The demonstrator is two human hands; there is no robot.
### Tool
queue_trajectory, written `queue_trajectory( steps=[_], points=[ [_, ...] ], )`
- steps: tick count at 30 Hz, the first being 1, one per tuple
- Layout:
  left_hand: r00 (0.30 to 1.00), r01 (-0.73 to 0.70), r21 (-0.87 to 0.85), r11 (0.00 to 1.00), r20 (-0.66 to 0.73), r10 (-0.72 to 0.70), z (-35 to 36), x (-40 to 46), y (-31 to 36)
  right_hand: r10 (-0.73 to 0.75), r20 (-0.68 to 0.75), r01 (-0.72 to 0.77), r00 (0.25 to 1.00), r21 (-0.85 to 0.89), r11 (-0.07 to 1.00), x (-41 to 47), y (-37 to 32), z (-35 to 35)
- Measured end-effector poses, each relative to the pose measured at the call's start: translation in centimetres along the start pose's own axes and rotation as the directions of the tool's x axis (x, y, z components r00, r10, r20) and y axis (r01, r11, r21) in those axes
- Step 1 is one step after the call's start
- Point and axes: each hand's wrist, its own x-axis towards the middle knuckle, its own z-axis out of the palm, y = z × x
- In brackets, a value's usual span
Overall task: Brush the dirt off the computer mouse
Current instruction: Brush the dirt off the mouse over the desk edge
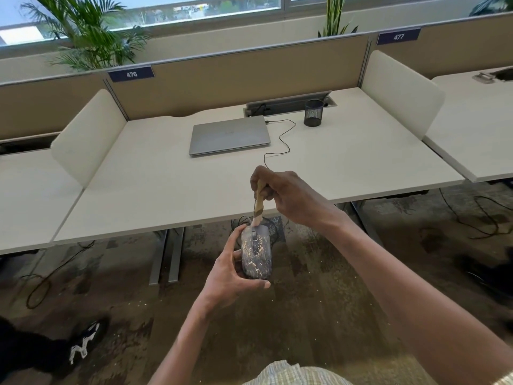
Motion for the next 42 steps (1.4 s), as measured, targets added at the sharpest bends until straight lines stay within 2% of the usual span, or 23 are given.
queue_trajectory(
  steps=[3,6,9,12,16,19,27,31,36,42],
  points=[
    [1.0,0.002,-0.02,1.0,0.005,-0.002,0.1,0.3,-0.1,-0.026,-0.021,0.026,0.999,0.002,1.0,-0.1,0.2,-0.2],
    [1.0,0.008,-0.037,0.999,-0.001,-0.008,-0.1,0.5,-0.2,-0.048,0.017,0.048,0.999,0.034,0.998,0.0,0.1,-0.2],
    [1.0,0.023,-0.043,0.999,0.005,-0.022,0.0,0.4,-0.4,-0.04,0.044,0.04,0.998,-0.01,0.999,0.2,0.2,0.1],
    [1.0,0.022,-0.047,0.999,0.006,-0.022,0.1,0.3,-0.4,-0.046,0.001,0.046,0.999,-0.038,0.998,0.1,0.3,-0.1],
    [1.0,0.024,-0.064,0.998,-0.016,-0.026,-0.3,0.7,-0.2,-0.028,-0.011,0.028,1.0,0.026,0.999,-0.3,0.2,-0.2],
    [0.999,0.032,-0.062,0.998,-0.02,-0.033,-0.3,0.4,-0.2,-0.008,0.023,0.008,1.0,0.001,1.0,-1.0,0.5,-0.3],
    [0.998,0.04,-0.082,0.996,-0.037,-0.043,-0.4,0.1,-0.1,0.031,-0.048,-0.027,0.998,0.087,0.996,-1.3,0.2,-0.2],
    [0.998,0.042,-0.075,0.996,-0.042,-0.045,-0.5,-0.2,-0.5,0.084,-0.031,-0.082,0.996,0.074,0.994,-2.5,0.5,-0.3],
    [0.998,0.035,-0.056,0.998,-0.048,-0.038,-0.3,-0.1,-0.5,0.076,-0.099,-0.069,0.992,0.074,0.995,-2.4,-0.2,-0.2],
    [0.999,0.022,-0.056,0.998,-0.04,-0.024,0.0,0.1,-0.6,0.054,-0.056,-0.053,0.997,0.017,0.998,-3.3,-0.7,0.0]
  ],
)
